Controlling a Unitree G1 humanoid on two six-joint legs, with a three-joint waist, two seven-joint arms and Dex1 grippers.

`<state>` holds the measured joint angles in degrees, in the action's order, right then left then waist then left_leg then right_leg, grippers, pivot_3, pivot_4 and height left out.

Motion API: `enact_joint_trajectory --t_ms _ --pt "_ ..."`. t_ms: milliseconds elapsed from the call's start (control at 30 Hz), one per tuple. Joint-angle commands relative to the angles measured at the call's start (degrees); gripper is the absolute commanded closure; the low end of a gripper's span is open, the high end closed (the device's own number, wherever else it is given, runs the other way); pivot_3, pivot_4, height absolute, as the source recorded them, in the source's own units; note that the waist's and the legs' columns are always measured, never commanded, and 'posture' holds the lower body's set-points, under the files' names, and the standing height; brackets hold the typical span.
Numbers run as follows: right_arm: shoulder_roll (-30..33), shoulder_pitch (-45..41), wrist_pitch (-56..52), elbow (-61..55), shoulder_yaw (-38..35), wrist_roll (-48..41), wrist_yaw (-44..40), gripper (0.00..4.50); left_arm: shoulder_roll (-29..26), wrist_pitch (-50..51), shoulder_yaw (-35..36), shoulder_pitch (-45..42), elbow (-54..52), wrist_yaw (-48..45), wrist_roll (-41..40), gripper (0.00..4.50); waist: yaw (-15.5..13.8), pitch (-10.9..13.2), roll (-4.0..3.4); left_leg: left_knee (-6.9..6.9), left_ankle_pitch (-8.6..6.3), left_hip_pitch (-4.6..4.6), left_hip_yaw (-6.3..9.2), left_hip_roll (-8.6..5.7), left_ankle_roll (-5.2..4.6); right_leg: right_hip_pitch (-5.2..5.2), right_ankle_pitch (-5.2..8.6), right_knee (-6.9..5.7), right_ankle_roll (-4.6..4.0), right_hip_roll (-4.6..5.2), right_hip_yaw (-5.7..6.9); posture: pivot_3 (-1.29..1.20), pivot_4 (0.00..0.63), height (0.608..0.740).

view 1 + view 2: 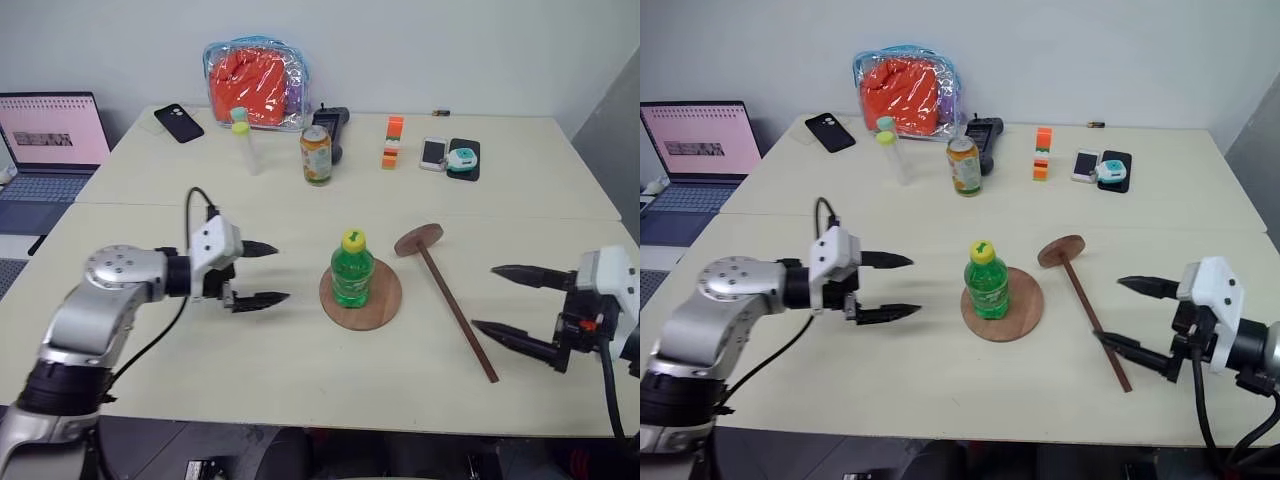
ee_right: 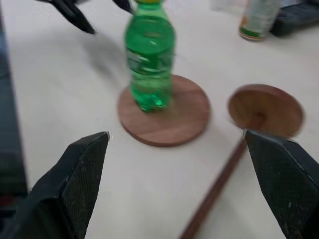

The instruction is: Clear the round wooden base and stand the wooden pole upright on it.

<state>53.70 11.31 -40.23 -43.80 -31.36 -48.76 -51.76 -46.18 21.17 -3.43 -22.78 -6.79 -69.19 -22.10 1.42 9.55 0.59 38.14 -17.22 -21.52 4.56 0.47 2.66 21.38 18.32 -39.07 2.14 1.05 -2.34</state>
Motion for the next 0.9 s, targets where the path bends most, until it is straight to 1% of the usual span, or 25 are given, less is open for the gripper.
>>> enact_joint_trajectory --t_ms 33,133,300,533,633,700,800,833,867,900 --pt "-0.8 -0.1 -1.5 -4.2 0.3 -3.5 4.1 0.0 3.4 -3.7 -3.6 -3.3 3.9 -0.9 2.5 0.07 0.0 0.0 0.01 0.0 0.0 0.0 0.0 0.0 0.0 -0.01 0.0 0.0 0.0 0.0 0.01 0.0 0.15 0.74" --pt "-1.5 0.8 -1.6 -5.1 0.9 -3.2 5.9 0.0 6.5 -4.8 -6.2 -4.8 6.0 -1.4 3.4 0.07 0.0 0.0 0.03 0.02 0.0 -0.02 -0.02 -0.01 0.0 0.0 0.0 0.0 0.0 -0.01 0.03 0.0 0.15 0.74" --pt "-2.3 4.3 -1.1 -6.1 -0.7 -1.8 7.3 0.0 12.3 -8.4 -8.5 -6.7 11.3 -0.4 5.5 0.07 0.0 0.0 0.03 0.06 0.0 -0.08 -0.02 -0.03 0.0 0.02 0.0 0.01 0.0 0.0 0.04 0.0 0.15 0.74" --pt "-3.4 7.2 -0.1 -7.9 -1.1 -1.3 8.8 0.0 19.2 -12.3 -10.0 -10.2 18.6 1.1 8.0 0.07 0.0 0.0 0.04 0.09 0.0 -0.07 0.0 -0.04 0.0 0.0 0.0 -0.02 0.0 -0.01 0.06 0.0 0.15 0.74" --pt "-3.7 8.0 0.2 -8.3 -1.2 -1.2 9.2 0.0 22.7 -14.1 -9.4 -11.7 21.9 2.7 8.2 0.07 0.0 0.0 0.05 0.11 0.0 -0.09 -0.01 -0.05 0.0 0.01 0.0 -0.01 0.0 -0.01 0.08 0.0 0.15 0.74" --pt "-3.8 8.6 0.5 -8.4 -1.4 -0.9 9.0 0.0 24.2 -15.6 -9.1 -12.2 23.3 2.9 8.3 0.07 0.0 0.0 0.06 0.12 0.0 -0.09 -0.01 -0.06 -0.01 0.0 0.0 -0.02 0.0 -0.01 0.09 0.0 0.15 0.74" --pt "-3.7 9.1 1.1 -8.2 -1.5 -0.6 8.8 0.0 24.9 -16.5 -9.0 -12.0 23.9 2.1 8.1 0.07 0.0 0.0 0.06 0.13 0.0 -0.09 0.0 -0.05 0.0 0.01 0.0 -0.03 0.0 -0.01 0.09 0.0 0.15 0.74" --pt "-3.7 9.2 1.4 -8.0 -1.4 -0.4 8.6 0.0 25.0 -15.9 -8.9 -12.0 23.9 1.8 7.7 0.43 0.0 0.0 0.06 0.13 0.0 -0.09 0.0 -0.05 0.0 0.01 0.0 -0.03 0.0 -0.01 0.09 0.0 0.15 0.74" --pt "-3.7 9.4 1.7 -8.0 -1.4 -0.3 8.5 0.0 25.0 -15.5 -8.8 -11.9 23.8 1.4 7.3 0.51 0.0 0.0 0.06 0.13 0.0 -0.09 0.0 -0.04 0.0 0.01 0.0 -0.03 0.0 -0.01 0.09 0.0 0.15 0.74" --pt "-3.8 9.2 2.0 -8.0 -1.3 -0.3 8.3 0.0 25.0 -15.1 -8.8 -11.7 23.6 0.9 7.0 0.69 0.0 0.0 0.06 0.13 0.0 -0.09 0.0 -0.04 0.0 0.01 0.0 -0.03 0.0 -0.02 0.09 0.0 0.15 0.74"
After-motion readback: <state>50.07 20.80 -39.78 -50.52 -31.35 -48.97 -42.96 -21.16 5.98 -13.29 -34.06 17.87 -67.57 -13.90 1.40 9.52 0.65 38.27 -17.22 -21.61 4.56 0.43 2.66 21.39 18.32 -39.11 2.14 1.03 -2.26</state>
